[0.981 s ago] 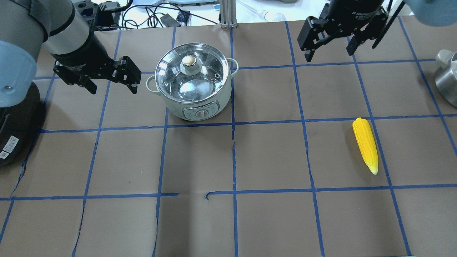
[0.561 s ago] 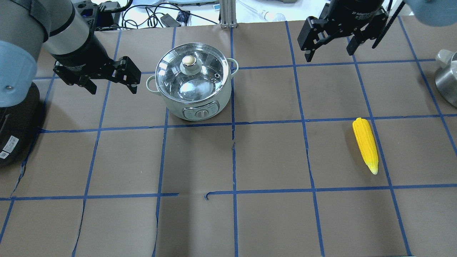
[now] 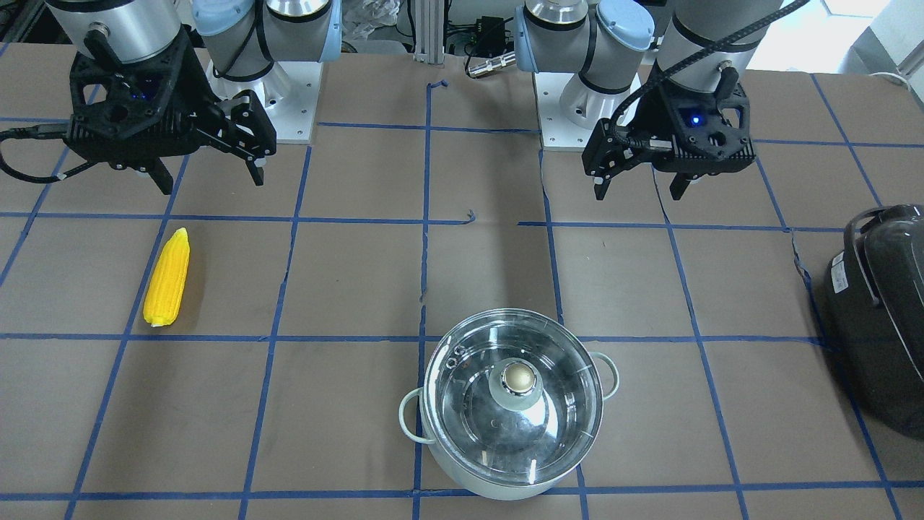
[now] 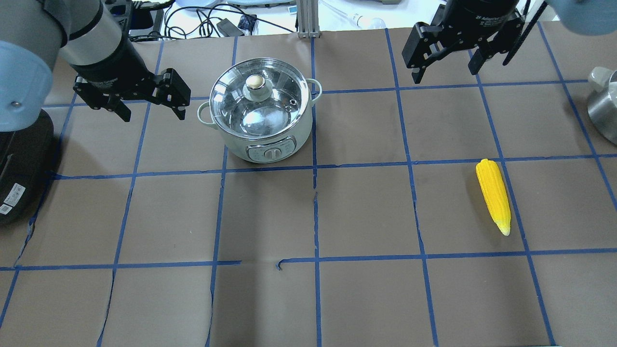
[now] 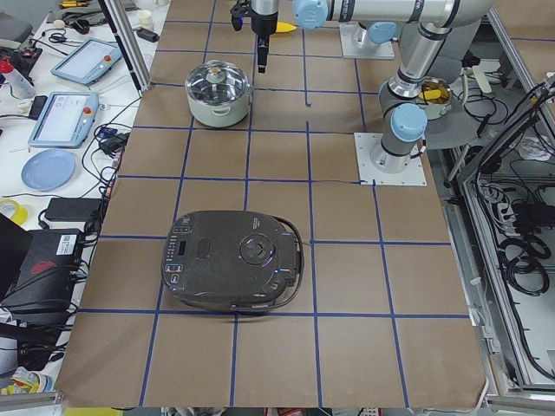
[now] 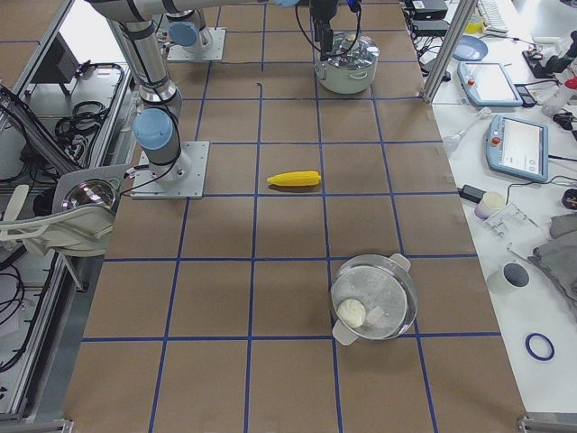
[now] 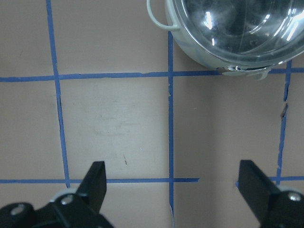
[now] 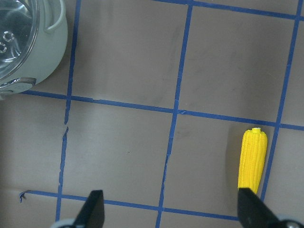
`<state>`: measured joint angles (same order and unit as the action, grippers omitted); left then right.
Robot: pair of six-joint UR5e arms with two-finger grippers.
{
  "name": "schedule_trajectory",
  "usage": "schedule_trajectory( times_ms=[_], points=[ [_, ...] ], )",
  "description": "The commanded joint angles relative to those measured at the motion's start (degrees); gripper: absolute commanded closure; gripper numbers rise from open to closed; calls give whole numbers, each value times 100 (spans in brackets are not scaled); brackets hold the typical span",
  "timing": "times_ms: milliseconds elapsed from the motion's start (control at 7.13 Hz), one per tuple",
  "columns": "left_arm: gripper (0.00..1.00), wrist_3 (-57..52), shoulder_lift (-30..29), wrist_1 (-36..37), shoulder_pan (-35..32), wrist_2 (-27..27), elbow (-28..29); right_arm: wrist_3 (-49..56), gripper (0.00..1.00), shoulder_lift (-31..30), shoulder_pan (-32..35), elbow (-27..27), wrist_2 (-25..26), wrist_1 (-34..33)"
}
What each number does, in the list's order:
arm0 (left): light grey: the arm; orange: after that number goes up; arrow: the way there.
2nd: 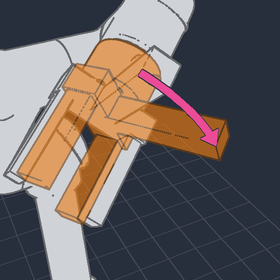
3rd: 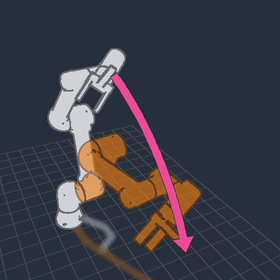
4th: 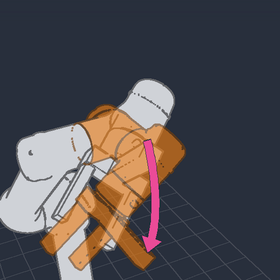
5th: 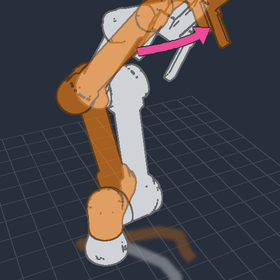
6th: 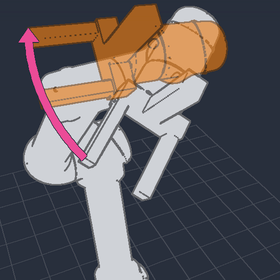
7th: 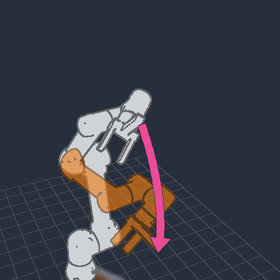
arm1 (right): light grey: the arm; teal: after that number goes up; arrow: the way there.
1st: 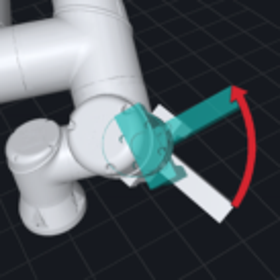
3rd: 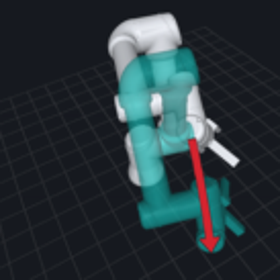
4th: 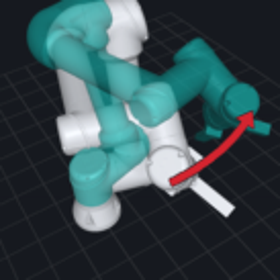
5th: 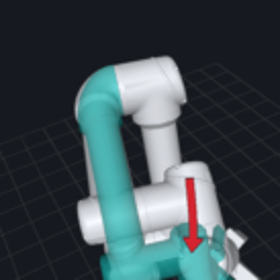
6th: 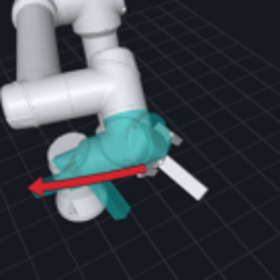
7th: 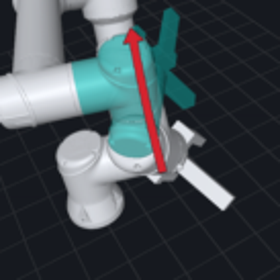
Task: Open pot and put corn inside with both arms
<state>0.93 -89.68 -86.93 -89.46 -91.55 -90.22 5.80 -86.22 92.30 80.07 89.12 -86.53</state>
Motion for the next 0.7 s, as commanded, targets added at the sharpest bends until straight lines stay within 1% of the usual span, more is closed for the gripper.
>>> schedule_trajectory(
  times_ms=[0,140,280,561],
  points=[
    [0,266,-669,-271,-45,223,617,0,0,0,-2,0,0,-4],
    [0,615,-1056,-72,-184,408,758,-9,0,0,-2,0,0,-4],
    [0,845,-1486,235,-377,409,1056,0,0,0,-2,0,0,5],
    [0,1014,-2321,273,-607,348,1907,0,0,0,-2,0,0,-4]
  ],
)
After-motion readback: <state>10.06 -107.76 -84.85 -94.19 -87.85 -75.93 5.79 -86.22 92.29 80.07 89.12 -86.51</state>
